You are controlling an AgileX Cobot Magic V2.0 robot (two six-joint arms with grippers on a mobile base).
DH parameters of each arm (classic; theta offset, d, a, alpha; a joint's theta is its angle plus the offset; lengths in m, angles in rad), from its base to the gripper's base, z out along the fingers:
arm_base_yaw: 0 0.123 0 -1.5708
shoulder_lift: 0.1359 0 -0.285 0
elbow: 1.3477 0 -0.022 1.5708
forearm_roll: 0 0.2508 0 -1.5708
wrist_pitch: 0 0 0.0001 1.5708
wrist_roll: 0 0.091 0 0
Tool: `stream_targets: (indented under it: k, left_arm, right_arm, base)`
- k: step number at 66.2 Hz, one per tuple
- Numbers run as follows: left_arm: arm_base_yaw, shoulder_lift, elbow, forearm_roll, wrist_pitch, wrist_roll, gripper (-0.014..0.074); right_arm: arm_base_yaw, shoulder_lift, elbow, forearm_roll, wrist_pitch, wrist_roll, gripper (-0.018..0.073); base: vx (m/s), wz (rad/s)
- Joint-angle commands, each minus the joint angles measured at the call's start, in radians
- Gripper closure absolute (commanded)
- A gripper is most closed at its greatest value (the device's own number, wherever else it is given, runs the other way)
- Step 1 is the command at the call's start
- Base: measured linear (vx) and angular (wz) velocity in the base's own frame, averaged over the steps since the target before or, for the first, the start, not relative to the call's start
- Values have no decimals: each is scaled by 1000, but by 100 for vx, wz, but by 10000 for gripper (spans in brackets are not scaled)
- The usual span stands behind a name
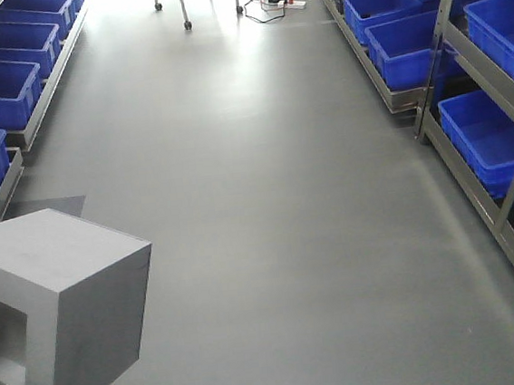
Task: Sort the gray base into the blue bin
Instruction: 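Drive down the aisle between shelves of blue bins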
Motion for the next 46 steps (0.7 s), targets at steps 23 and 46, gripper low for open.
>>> stream_targets:
  k: [23, 46]
  left_arm:
    - [-6, 4, -29, -5, -109, -11, 602]
    - [-6, 4, -29, -5, -109, -11, 602]
  right_arm:
    - [-5, -12, 14, -6, -74, -5, 568]
    - [-5, -12, 14, -6, -74, -5, 568]
  base:
    - [46, -3]
    - [46, 2]
